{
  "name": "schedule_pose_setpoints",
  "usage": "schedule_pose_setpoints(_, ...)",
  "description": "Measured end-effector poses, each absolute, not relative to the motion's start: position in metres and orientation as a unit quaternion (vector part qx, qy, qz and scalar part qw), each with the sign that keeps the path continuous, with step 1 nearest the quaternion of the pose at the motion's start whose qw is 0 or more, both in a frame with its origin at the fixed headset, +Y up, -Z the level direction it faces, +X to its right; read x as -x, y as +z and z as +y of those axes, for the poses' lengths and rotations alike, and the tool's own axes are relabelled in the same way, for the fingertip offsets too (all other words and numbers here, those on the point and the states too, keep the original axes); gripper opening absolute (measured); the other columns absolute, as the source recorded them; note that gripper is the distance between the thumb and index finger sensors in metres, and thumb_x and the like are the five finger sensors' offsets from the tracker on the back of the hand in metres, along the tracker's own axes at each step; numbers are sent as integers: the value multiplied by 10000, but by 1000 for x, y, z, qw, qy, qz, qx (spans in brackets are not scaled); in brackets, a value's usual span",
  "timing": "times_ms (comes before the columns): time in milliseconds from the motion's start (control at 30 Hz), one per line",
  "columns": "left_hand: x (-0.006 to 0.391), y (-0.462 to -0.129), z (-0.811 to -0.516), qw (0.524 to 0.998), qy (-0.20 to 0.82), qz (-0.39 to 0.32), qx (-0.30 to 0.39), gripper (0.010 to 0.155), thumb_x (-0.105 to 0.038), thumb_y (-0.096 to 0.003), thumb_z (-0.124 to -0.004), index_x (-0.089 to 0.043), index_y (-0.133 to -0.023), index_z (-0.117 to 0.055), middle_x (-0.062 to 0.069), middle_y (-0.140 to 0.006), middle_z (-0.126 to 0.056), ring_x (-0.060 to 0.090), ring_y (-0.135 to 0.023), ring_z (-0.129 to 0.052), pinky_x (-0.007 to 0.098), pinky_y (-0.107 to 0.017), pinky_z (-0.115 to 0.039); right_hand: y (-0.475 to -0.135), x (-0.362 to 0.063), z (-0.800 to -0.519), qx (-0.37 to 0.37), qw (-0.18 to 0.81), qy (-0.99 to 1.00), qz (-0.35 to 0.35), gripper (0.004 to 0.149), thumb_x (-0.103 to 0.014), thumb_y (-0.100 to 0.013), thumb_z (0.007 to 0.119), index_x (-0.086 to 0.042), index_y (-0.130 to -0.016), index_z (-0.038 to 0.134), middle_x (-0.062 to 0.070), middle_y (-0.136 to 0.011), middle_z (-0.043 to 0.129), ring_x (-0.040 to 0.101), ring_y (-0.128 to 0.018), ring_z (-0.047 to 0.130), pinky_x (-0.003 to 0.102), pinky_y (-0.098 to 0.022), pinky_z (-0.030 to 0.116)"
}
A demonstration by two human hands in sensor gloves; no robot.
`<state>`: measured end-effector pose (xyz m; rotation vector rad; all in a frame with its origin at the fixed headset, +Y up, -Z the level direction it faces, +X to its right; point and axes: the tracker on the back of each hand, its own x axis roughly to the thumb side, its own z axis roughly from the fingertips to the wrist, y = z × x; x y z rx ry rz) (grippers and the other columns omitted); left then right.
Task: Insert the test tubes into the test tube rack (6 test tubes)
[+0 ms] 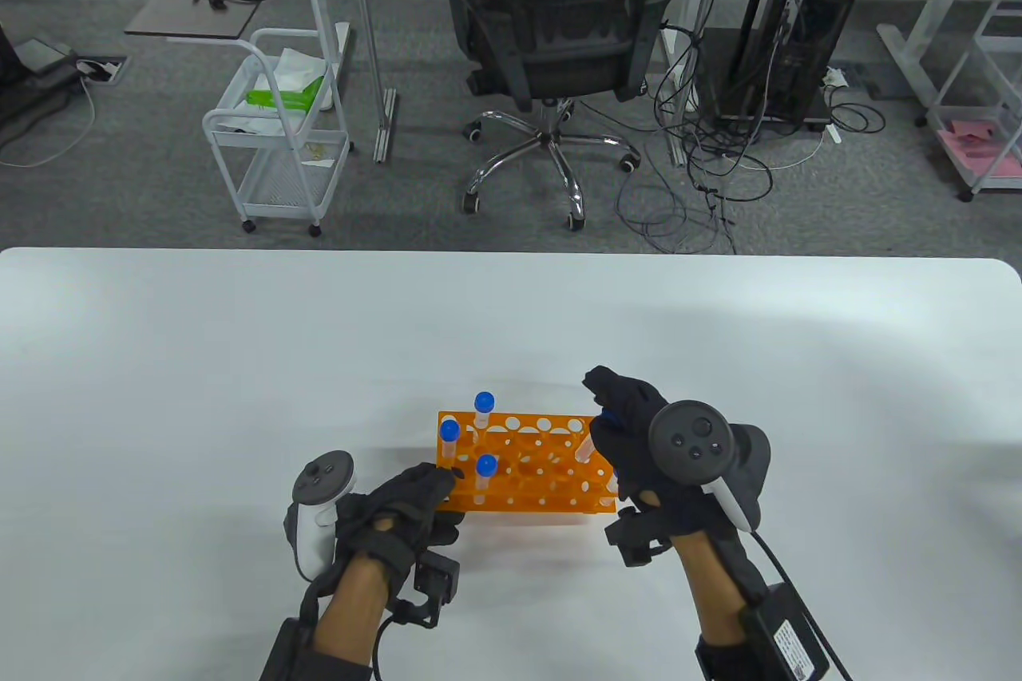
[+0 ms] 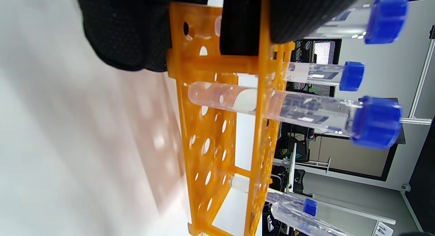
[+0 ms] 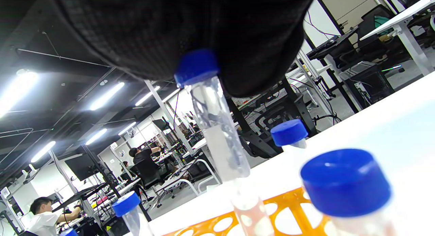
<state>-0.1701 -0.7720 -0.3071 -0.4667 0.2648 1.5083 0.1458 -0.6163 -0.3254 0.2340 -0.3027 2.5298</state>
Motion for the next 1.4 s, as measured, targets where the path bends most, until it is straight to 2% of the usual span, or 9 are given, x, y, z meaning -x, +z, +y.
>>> schedule_pose_setpoints(900, 168, -309, -771, 701, 674, 106, 209, 422, -418, -483, -714, -189, -825, -809, 242, -1063, -577, 404, -851, -831, 465, -526, -843, -333, -127, -639, -97, 197, 974, -60, 564, -350, -436, 913, -343, -962, 709, -39, -960, 818, 211, -822, 976, 391, -569, 922)
schedule_pose_setpoints(1400, 167, -309, -771, 698, 677, 102, 211, 421, -415, -483, -715, -188, -825, -808, 243, -1064, -576, 409, -851, -830, 466, -527, -843, -334, -126, -643, -100, 188, 976, -36, 564, -372, -446, 891, -333, -974, 697, -14, -1005, 772, 233, -855, 941, 415, -600, 885)
